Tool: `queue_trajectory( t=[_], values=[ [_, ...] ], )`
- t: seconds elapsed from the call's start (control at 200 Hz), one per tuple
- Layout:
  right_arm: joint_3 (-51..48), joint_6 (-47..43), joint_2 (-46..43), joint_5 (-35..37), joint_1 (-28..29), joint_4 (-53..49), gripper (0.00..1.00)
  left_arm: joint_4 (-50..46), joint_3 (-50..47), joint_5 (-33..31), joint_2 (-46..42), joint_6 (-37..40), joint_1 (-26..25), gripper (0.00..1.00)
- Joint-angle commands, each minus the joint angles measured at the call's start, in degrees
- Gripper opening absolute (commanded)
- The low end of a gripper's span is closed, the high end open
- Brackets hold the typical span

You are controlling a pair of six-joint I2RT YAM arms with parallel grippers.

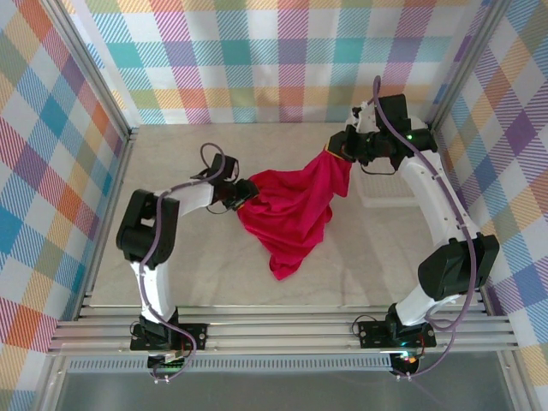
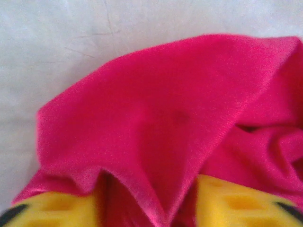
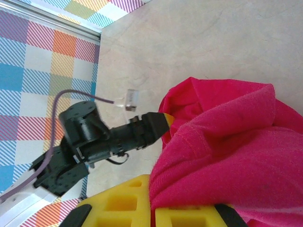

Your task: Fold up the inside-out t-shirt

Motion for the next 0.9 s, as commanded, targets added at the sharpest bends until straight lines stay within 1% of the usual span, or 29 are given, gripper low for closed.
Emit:
queue_trajectory(
  t=[0.0,0.05,0.12,0.205,0.255,0.355,0.4,0.445,0.5,0.615,0.73,0.82,0.895],
  values=[
    [2.45,-0.55,2.02,-1.27,0.29,0.36,0.00,-2.71,4.64,1.52,2.03,0.38,0.17,0.00],
    [6.00,-2.21,3.02,0.19,0.14,-1.89,0.00,-5.40,7.67,0.89,0.21,1.94,1.15,0.00],
    [11.97,-4.64,3.96,3.13,-0.70,-5.84,0.00,-15.71,14.83,-0.54,-3.81,5.43,3.56,0.00],
    [18.26,-5.81,3.60,7.05,-3.05,-8.84,0.00,-27.55,28.56,-3.58,-8.62,9.93,7.41,0.00],
    [21.13,-5.91,2.92,9.87,-4.52,-10.41,0.00,-32.68,37.50,-5.22,-10.59,11.66,9.63,0.00],
    [22.76,-5.72,0.51,13.09,-5.82,-11.35,0.00,-38.38,54.16,-6.63,-12.40,12.85,13.36,0.00],
    [22.29,-5.47,-0.61,13.33,-5.93,-10.85,0.00,-39.44,59.62,-7.05,-12.70,13.06,14.27,0.00],
    [21.85,-5.08,-1.29,12.77,-5.99,-10.50,0.00,-39.53,62.92,-7.36,-13.13,13.18,14.72,0.00],
    [21.59,-4.72,-1.71,10.99,-5.95,-10.37,0.00,-39.10,64.32,-7.07,-14.07,13.18,14.83,0.00],
    [19.61,-3.41,-3.35,6.53,-5.89,-9.67,0.00,-37.75,62.05,-5.13,-16.94,12.74,14.76,0.00],
    [15.98,-2.22,-5.93,2.98,-5.93,-7.85,0.00,-36.25,58.46,-6.51,-20.13,13.91,14.83,0.00],
    [12.88,-2.08,-7.57,1.43,-5.85,-6.97,0.00,-36.23,57.30,-7.16,-21.01,15.14,14.82,0.00],
    [7.28,-2.02,-9.37,1.99,-5.88,-5.53,0.00,-35.55,53.43,-5.11,-21.48,15.06,14.75,0.00]
  ],
)
